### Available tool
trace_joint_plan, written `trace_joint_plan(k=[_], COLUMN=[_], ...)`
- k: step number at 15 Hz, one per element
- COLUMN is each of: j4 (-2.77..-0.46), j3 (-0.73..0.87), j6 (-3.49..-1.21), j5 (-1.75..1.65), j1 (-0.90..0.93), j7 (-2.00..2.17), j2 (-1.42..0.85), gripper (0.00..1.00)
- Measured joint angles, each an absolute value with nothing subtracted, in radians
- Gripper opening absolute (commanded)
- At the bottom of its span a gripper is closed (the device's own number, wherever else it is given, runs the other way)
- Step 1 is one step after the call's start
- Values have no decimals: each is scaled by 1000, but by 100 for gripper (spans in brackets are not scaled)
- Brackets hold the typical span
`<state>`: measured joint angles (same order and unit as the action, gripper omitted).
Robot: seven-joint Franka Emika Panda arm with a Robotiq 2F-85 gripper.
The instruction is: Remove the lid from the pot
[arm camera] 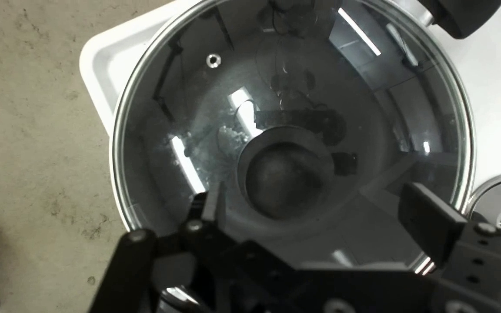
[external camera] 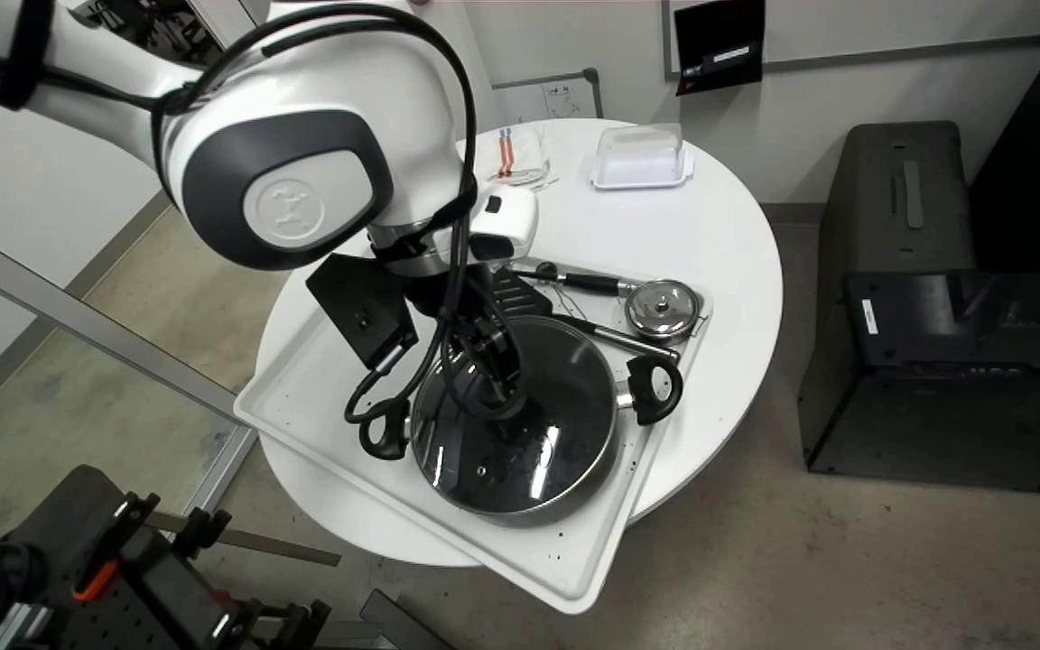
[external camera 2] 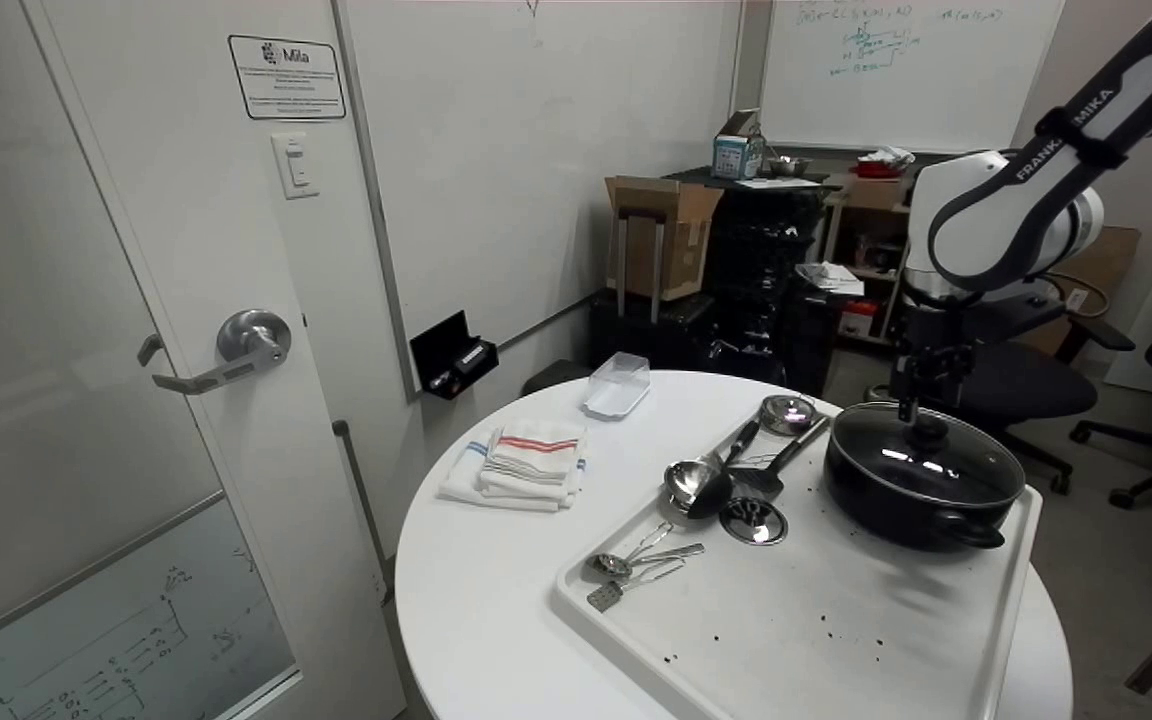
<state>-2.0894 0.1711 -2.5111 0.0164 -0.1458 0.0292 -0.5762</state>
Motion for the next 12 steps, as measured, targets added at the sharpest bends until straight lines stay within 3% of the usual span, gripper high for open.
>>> trace_joint_plan(k=[9,10,12], j4=[-2063,-2061,-2058], j3=[169,170,171], j6=[-2511,-2511,-2511], j5=[16,16,17], j1=[-145,-145,-146], j7=[80,83,89], j2=[-633,-637,-642], gripper=[100,75,67])
